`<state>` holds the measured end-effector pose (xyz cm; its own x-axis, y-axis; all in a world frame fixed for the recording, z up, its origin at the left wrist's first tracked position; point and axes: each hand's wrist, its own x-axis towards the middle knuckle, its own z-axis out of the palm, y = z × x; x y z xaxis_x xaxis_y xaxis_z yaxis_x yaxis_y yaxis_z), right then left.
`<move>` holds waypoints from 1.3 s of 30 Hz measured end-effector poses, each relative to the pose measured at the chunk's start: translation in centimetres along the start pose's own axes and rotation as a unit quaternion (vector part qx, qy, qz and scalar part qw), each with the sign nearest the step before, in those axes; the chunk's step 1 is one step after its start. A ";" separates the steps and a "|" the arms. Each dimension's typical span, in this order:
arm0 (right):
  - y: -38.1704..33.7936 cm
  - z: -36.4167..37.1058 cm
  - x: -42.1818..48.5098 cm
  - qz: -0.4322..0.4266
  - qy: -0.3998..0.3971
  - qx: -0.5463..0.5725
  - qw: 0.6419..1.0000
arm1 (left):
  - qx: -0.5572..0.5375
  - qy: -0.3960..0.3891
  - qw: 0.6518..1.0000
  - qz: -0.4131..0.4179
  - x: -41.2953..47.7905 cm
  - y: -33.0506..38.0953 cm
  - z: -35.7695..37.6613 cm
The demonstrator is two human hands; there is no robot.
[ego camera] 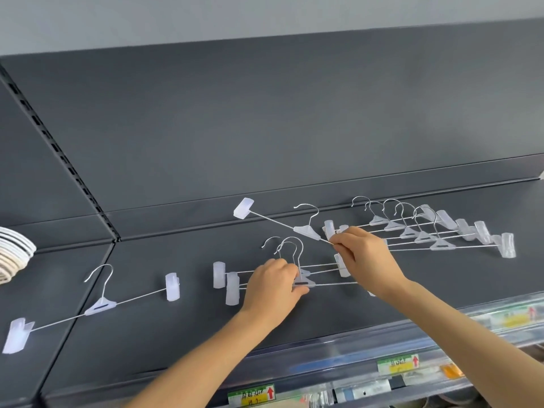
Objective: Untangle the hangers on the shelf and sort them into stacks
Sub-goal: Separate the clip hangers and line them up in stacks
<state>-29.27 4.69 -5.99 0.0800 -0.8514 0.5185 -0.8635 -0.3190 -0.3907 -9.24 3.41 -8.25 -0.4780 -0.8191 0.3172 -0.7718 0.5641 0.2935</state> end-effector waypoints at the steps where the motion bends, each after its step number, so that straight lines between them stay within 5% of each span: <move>1: 0.2 0.1 -0.1 -0.005 -0.004 0.001 1.000 | 0.004 0.008 1.000 0.004 0.0 0.1 0.2; 16: 1.0 -0.5 -0.6 -0.035 -0.013 0.011 0.999 | -0.013 0.047 0.999 -0.013 -0.7 1.4 1.3; 26: 2.1 -1.1 -1.8 -0.047 -0.013 0.013 0.999 | -0.004 -0.029 1.000 -0.010 -1.8 -0.1 0.8; 39: 2.6 -0.4 -3.9 -0.044 0.016 0.024 0.999 | 0.014 -0.007 1.000 0.004 -2.6 -1.4 0.2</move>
<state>-31.99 7.37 -8.70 0.1371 -0.8057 0.5762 -0.8294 -0.4114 -0.3779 -7.00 4.74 -9.66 -0.4901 -0.8163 0.3058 -0.7790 0.5675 0.2665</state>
